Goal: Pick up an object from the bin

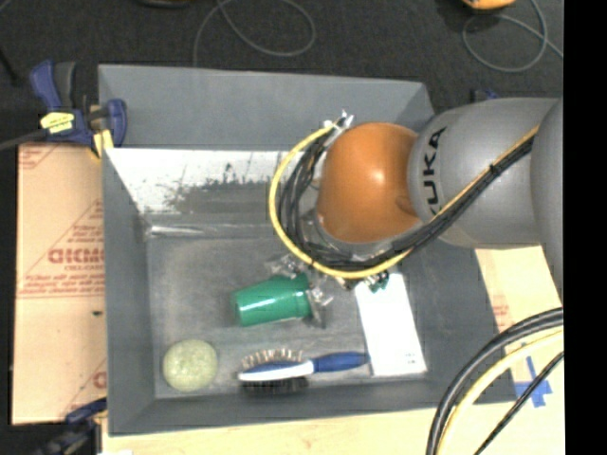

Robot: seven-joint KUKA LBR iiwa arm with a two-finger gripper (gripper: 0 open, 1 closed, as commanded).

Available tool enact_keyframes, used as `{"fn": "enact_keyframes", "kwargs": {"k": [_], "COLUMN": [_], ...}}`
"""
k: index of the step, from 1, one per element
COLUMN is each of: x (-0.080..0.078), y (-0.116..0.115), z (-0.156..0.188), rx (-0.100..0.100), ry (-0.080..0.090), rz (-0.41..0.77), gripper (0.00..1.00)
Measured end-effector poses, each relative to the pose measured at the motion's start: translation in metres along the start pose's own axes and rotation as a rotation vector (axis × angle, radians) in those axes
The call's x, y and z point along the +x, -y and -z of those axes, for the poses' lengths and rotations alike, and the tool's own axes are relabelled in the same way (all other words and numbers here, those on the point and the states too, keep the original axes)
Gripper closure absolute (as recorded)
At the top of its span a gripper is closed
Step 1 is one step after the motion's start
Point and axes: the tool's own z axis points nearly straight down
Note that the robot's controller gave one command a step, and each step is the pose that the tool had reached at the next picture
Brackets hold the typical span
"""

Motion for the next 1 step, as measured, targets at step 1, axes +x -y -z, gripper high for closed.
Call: {"fn": "enact_keyframes", "kwargs": {"k": [1], "x": [-0.0118], "y": [0.0058], "z": [0.0016], "rx": [0.006], "ry": [0.009], "rz": [0.051], "gripper": [1.0]}}
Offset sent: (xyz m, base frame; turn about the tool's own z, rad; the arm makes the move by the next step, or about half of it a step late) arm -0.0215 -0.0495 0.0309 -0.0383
